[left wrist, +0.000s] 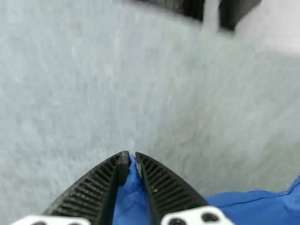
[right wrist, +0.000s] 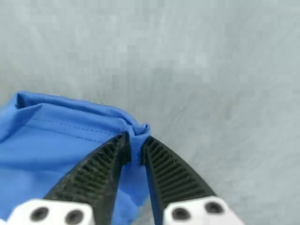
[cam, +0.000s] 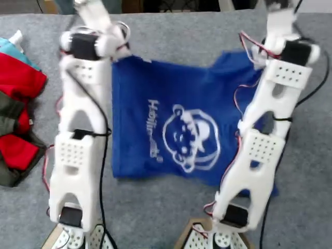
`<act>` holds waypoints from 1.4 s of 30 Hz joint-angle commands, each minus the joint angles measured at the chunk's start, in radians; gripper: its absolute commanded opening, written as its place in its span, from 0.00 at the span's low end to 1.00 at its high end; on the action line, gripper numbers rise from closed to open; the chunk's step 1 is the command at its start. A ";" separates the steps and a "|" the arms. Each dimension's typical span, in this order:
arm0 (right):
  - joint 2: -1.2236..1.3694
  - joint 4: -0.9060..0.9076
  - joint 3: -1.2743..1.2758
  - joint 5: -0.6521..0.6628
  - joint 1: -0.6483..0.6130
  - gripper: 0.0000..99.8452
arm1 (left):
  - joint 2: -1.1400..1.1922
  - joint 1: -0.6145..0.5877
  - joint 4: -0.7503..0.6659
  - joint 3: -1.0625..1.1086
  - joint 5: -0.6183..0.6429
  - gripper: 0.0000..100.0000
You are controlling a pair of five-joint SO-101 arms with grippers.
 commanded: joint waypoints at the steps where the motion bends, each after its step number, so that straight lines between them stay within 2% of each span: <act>1: -0.275 -0.017 -0.050 -0.005 -0.068 0.01 | -0.215 -0.042 0.006 -0.045 -0.078 0.03; 8: -0.578 -0.210 -0.050 -0.012 -0.077 0.01 | -0.512 -0.143 0.006 -0.041 -0.213 0.03; 13: -0.754 -0.281 -0.048 -0.012 -0.080 0.01 | -0.749 -0.174 0.006 0.094 -0.307 0.03; 18: -0.897 -0.285 -0.039 -0.006 -0.077 0.01 | -1.031 -0.171 0.006 0.346 -0.368 0.03; 24: -1.033 -0.219 -0.039 -0.003 -0.075 0.01 | -1.353 -0.174 0.005 0.723 -0.373 0.03; 30: -1.059 -0.094 -0.038 0.143 -0.081 0.01 | -1.619 -0.166 -0.005 1.148 -0.373 0.03; 32: -1.013 -0.029 -0.038 0.150 -0.081 0.01 | -1.657 -0.166 -0.058 1.317 -0.373 0.03; 37: -0.823 0.035 -0.039 0.143 -0.077 0.01 | -1.702 -0.171 -0.325 1.702 -0.370 0.03; 40: -0.667 0.035 -0.039 0.143 -0.083 0.01 | -1.692 -0.168 -0.580 1.929 -0.367 0.03; 42: -0.538 0.023 -0.044 0.143 -0.084 0.01 | -1.660 -0.171 -0.813 2.086 -0.367 0.03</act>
